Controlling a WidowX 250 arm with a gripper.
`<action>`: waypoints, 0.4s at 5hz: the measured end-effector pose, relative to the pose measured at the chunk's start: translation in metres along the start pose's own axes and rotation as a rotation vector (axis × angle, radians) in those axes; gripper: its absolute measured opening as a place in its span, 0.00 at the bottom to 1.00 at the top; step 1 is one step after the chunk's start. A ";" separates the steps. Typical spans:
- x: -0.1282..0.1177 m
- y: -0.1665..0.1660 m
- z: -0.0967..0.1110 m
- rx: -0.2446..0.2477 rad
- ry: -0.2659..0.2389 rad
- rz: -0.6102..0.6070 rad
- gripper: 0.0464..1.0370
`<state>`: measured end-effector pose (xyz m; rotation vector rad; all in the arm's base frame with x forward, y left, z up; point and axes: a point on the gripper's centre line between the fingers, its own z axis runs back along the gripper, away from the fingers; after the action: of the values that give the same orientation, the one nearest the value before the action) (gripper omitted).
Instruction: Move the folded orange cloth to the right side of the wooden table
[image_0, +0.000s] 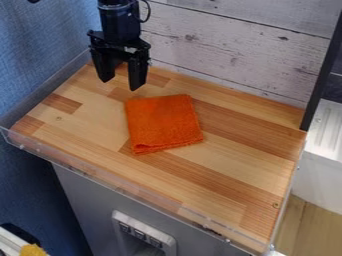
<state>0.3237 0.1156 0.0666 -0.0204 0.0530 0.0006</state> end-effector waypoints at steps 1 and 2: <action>-0.001 -0.005 -0.005 -0.003 0.001 0.073 0.96; -0.003 -0.022 -0.017 -0.004 0.014 0.174 0.96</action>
<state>0.3193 0.0933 0.0506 -0.0194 0.0681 0.1746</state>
